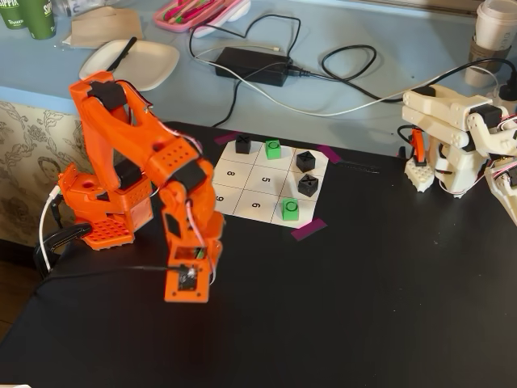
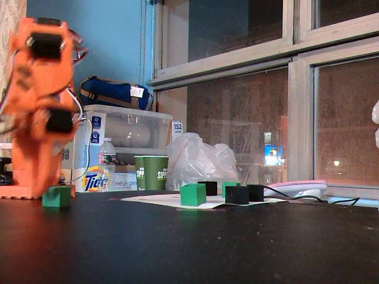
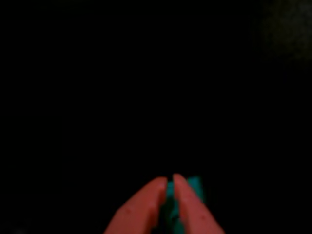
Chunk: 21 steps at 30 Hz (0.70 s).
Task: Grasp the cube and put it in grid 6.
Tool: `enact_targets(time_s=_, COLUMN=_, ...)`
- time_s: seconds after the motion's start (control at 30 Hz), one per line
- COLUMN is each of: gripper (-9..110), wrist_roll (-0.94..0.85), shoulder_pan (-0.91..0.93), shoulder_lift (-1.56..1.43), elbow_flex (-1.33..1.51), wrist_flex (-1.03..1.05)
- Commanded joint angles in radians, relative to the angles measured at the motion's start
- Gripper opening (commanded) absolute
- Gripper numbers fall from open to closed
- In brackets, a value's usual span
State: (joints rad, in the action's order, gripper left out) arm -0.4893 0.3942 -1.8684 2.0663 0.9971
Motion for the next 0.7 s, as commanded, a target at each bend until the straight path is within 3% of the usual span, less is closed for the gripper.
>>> enact_targets(time_s=0.0, gripper=0, wrist_roll=0.026, shoulder_pan=-0.057, shoulder_lift=-0.040, elbow_flex=-0.091, wrist_flex=0.060)
enact_targets(time_s=0.03, gripper=1, wrist_roll=0.026, shoulder_pan=-0.067, shoulder_lift=-0.040, elbow_flex=-0.092, wrist_flex=0.063)
enact_targets(time_s=0.1, gripper=15, wrist_roll=0.015, shoulder_pan=-0.083, shoulder_lift=-0.035, elbow_flex=-0.086, wrist_flex=0.069)
enact_targets(time_s=0.2, gripper=22, wrist_roll=0.003, shoulder_pan=-0.097, shoulder_lift=-0.002, elbow_flex=-0.095, wrist_flex=0.089)
enact_targets(time_s=0.47, gripper=28, wrist_roll=-0.005, shoulder_pan=-0.072, shoulder_lift=0.107, elbow_flex=-0.156, wrist_flex=0.158)
enact_targets(time_s=0.67, gripper=29, wrist_roll=0.021, shoulder_pan=-0.080, shoulder_lift=0.164, elbow_flex=-0.330, wrist_flex=0.322)
